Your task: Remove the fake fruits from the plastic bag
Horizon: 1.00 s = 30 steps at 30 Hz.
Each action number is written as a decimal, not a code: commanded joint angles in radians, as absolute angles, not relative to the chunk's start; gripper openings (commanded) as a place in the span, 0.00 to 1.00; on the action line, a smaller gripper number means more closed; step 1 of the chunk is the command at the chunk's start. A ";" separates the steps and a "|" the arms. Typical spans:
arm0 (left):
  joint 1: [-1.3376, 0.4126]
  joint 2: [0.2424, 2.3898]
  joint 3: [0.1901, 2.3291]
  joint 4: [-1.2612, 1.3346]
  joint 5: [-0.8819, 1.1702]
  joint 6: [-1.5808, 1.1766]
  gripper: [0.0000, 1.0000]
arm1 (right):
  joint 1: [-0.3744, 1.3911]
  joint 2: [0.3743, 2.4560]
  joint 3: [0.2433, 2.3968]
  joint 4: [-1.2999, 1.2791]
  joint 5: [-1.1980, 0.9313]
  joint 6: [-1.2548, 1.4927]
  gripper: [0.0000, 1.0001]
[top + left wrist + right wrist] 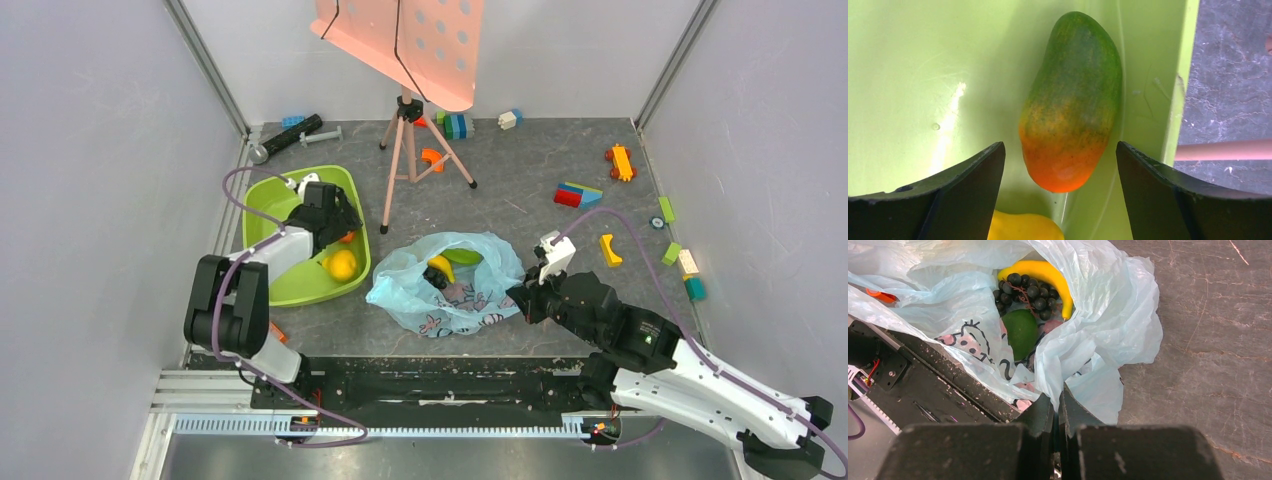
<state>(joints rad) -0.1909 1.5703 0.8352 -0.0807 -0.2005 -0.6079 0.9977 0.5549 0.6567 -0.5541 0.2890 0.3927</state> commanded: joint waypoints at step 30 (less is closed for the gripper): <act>-1.170 1.055 1.233 -0.495 -0.372 -0.398 0.93 | 0.999 0.494 0.627 -0.432 0.374 0.434 0.00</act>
